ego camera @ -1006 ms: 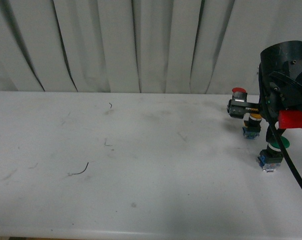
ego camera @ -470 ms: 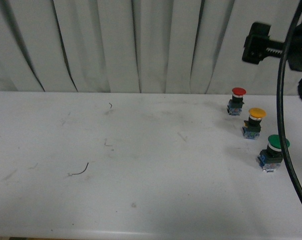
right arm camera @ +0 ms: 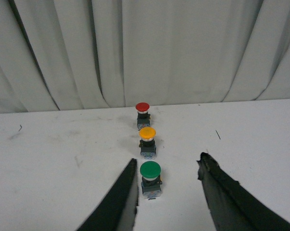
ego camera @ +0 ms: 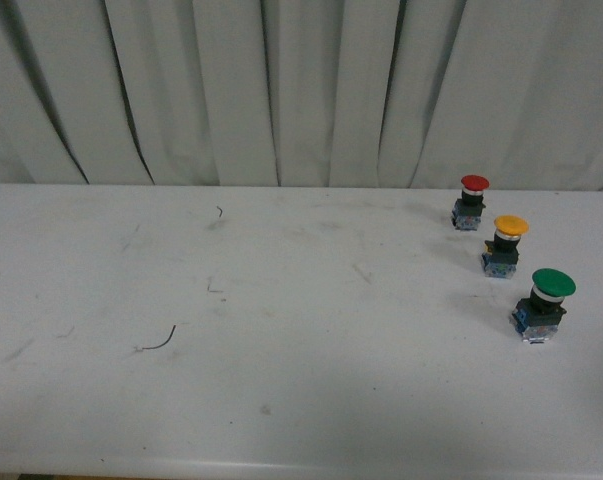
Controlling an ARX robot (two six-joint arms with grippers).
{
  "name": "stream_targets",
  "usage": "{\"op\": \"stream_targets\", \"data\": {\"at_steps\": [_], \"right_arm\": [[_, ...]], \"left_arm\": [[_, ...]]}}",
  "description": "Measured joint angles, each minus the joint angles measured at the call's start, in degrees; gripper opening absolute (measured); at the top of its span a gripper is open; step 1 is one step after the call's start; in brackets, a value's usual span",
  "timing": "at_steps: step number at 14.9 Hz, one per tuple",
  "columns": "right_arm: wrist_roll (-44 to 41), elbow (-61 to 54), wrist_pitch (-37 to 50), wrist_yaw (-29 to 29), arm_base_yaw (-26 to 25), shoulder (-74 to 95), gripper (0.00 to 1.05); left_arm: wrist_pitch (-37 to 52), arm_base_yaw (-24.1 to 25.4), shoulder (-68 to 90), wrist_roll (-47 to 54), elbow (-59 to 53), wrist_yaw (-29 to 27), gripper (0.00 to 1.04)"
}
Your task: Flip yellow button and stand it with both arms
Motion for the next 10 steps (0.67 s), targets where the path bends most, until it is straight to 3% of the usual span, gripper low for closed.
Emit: {"op": "stream_targets", "data": {"at_steps": [3, 4, 7, 8, 10], "right_arm": [[-0.9, -4.42, -1.53, -2.71, -2.49, -10.54, 0.07], [-1.29, -5.2, -2.25, -3.43, -3.28, -11.87, 0.02], [-1.18, -7.67, -5.09, -6.97, -6.01, -16.06, 0.02], [-1.2, -8.11, -6.21, -10.49, -10.16, -18.1, 0.02], [-1.2, -9.01, -8.17, -11.02, -10.93, -21.22, 0.02]], "left_arm": [[0.02, 0.0, 0.0, 0.0, 0.0, -0.04, 0.98], [0.0, 0.0, 0.0, 0.0, 0.0, -0.02, 0.98], [0.02, 0.0, 0.0, 0.0, 0.0, -0.02, 0.98], [0.02, 0.0, 0.0, 0.0, 0.0, -0.02, 0.98], [0.02, 0.0, 0.0, 0.0, 0.0, 0.0, 0.98]]}}
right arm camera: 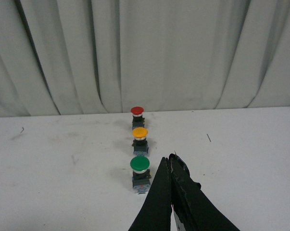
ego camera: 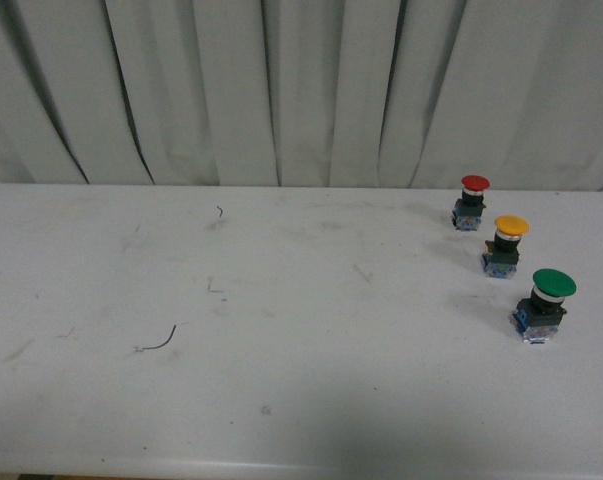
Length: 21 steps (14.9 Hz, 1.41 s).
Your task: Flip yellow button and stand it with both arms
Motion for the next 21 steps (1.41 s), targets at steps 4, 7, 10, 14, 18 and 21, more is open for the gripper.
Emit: {"op": "stream_targets", "data": {"at_steps": [4, 7, 10, 14, 18, 21], "right_arm": [[0.0, -1.95, -0.42, -0.09, 0.26, -3.76, 0.02], [0.0, -2.45, -5.01, -0.09, 0.26, -8.31, 0.02], [0.0, -2.4, -21.88, -0.11, 0.26, -24.35, 0.02], [0.0, -2.4, -21.81, -0.11, 0.26, -24.35, 0.02], [-0.07, -2.4, -21.81, -0.11, 0.26, -24.35, 0.1], [-0.07, -2.4, -21.81, -0.09, 0.26, -24.35, 0.23]], "left_arm": [[-0.02, 0.0, 0.0, 0.0, 0.0, -0.02, 0.98], [-0.02, 0.0, 0.0, 0.0, 0.0, -0.02, 0.98], [0.02, 0.0, 0.0, 0.0, 0.0, -0.02, 0.98], [0.02, 0.0, 0.0, 0.0, 0.0, 0.0, 0.98], [0.02, 0.0, 0.0, 0.0, 0.0, 0.0, 0.98], [0.02, 0.0, 0.0, 0.0, 0.0, -0.02, 0.98]]}}
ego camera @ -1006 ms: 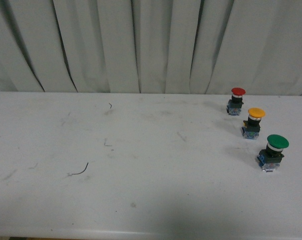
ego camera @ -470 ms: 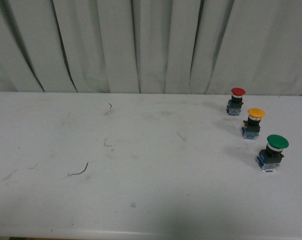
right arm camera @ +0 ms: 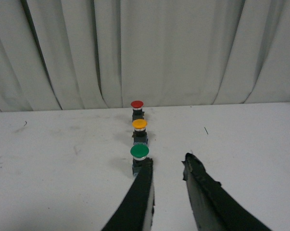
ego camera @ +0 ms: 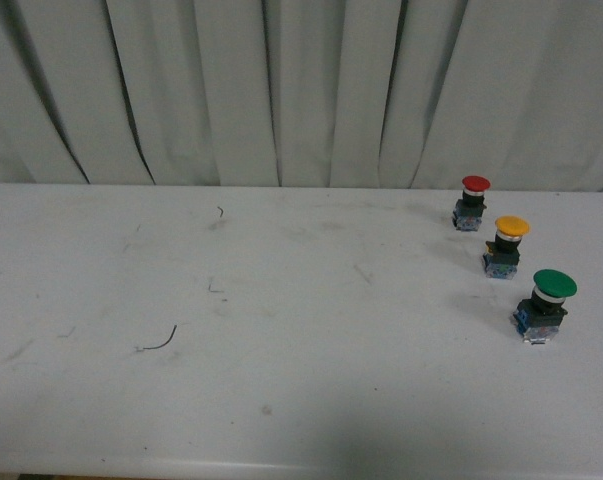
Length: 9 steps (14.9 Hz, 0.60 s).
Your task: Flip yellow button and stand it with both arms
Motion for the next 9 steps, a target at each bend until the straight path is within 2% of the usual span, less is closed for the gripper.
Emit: {"op": "stream_targets", "data": {"at_steps": [1, 5, 9], "right_arm": [[0.0, 0.0, 0.0, 0.0, 0.0, 0.0, 0.28], [0.02, 0.0, 0.0, -0.02, 0.0, 0.0, 0.63], [0.02, 0.0, 0.0, -0.02, 0.0, 0.0, 0.87]], "left_arm": [[0.0, 0.0, 0.0, 0.0, 0.0, 0.0, 0.98], [0.0, 0.0, 0.0, 0.0, 0.0, 0.0, 0.98], [0.0, 0.0, 0.0, 0.0, 0.0, 0.0, 0.98]]}}
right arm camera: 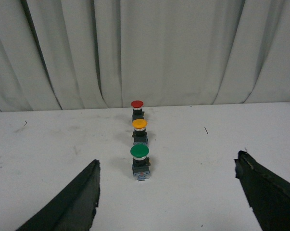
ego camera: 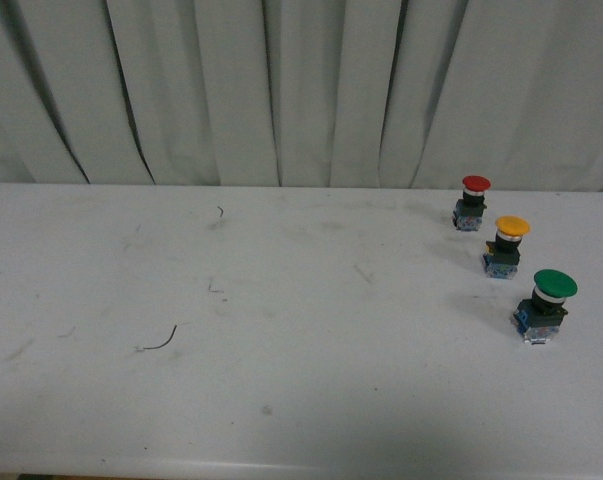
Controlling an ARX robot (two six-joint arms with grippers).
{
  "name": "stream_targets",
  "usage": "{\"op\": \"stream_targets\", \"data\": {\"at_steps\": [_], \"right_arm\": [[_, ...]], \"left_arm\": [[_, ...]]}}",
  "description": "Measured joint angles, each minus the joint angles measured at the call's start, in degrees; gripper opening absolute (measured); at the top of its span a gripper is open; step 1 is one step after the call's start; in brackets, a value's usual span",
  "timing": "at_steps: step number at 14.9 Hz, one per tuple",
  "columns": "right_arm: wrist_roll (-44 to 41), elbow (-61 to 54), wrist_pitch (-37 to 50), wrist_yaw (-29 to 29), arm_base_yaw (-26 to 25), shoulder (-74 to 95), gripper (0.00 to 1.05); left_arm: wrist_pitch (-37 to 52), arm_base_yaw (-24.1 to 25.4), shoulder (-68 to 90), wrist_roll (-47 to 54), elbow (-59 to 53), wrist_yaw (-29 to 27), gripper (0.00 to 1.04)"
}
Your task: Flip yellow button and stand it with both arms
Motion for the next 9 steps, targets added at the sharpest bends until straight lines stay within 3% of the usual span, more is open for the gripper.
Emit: {"op": "stream_targets", "data": {"at_steps": [2, 9], "right_arm": [[0.02, 0.0, 0.0, 0.0, 0.0, 0.0, 1.0], [0.0, 0.0, 0.0, 0.0, 0.0, 0.0, 0.98]], "left_arm": [[0.0, 0.0, 0.0, 0.0, 0.0, 0.0, 0.98], [0.0, 0.0, 0.0, 0.0, 0.0, 0.0, 0.98]]}}
